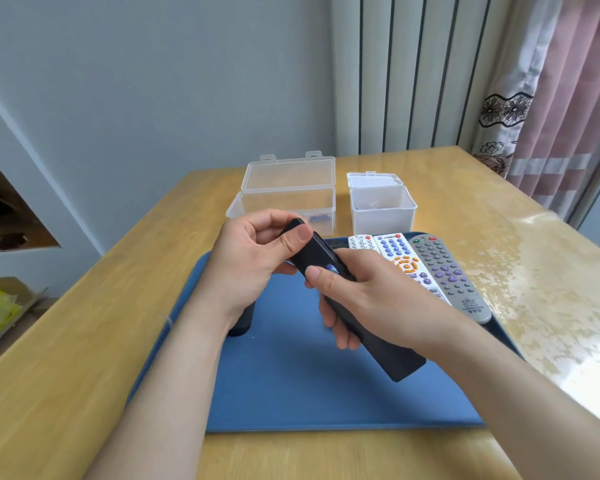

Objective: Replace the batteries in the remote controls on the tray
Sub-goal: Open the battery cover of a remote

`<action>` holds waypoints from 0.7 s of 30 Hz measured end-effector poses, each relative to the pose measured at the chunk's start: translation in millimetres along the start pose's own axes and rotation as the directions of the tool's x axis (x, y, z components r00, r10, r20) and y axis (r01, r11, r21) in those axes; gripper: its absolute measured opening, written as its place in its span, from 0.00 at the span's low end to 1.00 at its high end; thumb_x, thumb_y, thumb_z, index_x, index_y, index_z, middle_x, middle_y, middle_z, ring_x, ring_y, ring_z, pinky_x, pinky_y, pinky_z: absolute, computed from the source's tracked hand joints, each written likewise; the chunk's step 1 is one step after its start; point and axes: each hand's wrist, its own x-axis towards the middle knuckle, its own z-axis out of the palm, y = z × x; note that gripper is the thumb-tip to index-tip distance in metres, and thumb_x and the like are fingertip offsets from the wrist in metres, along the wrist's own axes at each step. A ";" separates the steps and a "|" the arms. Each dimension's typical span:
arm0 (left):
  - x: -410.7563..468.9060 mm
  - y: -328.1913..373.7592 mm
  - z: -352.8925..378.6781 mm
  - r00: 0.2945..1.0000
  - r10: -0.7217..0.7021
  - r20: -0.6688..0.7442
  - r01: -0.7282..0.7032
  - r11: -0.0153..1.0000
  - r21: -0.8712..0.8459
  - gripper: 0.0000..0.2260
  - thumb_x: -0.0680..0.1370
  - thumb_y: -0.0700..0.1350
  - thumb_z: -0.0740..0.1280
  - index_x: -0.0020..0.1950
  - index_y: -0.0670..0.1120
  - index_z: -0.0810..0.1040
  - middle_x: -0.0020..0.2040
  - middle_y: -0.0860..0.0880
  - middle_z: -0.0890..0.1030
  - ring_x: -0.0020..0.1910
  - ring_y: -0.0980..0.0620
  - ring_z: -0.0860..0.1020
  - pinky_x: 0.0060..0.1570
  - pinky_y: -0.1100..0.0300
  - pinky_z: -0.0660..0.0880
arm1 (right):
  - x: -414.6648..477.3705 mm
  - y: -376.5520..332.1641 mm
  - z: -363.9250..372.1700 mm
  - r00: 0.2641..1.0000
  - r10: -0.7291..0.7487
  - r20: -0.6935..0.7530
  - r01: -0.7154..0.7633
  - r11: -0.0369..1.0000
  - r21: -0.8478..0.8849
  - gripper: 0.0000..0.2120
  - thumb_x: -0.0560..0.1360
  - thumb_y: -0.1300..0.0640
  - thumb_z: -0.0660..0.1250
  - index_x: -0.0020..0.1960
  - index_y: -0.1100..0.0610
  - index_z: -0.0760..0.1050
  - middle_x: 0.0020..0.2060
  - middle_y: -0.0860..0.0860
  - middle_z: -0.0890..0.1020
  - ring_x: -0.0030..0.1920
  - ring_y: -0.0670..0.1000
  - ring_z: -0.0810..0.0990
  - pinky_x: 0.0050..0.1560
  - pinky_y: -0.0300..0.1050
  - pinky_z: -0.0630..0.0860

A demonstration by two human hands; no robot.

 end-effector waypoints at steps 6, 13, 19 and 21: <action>-1.2 0.2 7.3 0.999 0.008 -0.039 -0.009 0.999 -0.038 0.14 0.70 0.52 0.69 0.46 0.43 0.79 0.36 0.48 0.83 0.35 0.48 0.79 0.38 0.54 0.76 | -0.1 -0.7 -0.6 1.000 -0.001 -0.018 0.000 1.000 -0.018 0.17 0.82 0.49 0.60 0.52 0.65 0.72 0.29 0.53 0.79 0.27 0.55 0.80 0.29 0.47 0.77; 0.2 1.8 -8.2 0.993 0.016 0.121 -0.007 0.997 -0.074 0.10 0.68 0.41 0.76 0.47 0.45 0.80 0.38 0.47 0.83 0.36 0.49 0.80 0.38 0.55 0.79 | -1.2 0.8 -4.4 0.999 -0.004 0.039 0.002 0.999 0.053 0.16 0.82 0.51 0.61 0.53 0.66 0.72 0.31 0.56 0.79 0.27 0.55 0.79 0.29 0.46 0.77; -3.9 5.1 -14.6 0.981 -0.049 0.188 0.043 0.998 0.036 0.09 0.68 0.39 0.74 0.46 0.47 0.82 0.41 0.50 0.82 0.39 0.53 0.80 0.35 0.63 0.77 | -10.0 -0.2 -34.8 0.956 0.064 0.286 -0.158 0.935 0.318 0.13 0.75 0.59 0.71 0.57 0.62 0.76 0.45 0.60 0.83 0.40 0.58 0.85 0.40 0.47 0.82; -1.7 5.7 -11.0 0.994 -0.101 0.034 0.105 0.983 -0.150 0.08 0.69 0.37 0.74 0.45 0.46 0.81 0.41 0.49 0.82 0.38 0.53 0.80 0.33 0.65 0.78 | -13.0 4.9 -53.7 0.971 -0.037 0.235 -0.124 0.762 0.636 0.24 0.68 0.62 0.75 0.62 0.65 0.76 0.55 0.65 0.82 0.52 0.66 0.83 0.48 0.50 0.82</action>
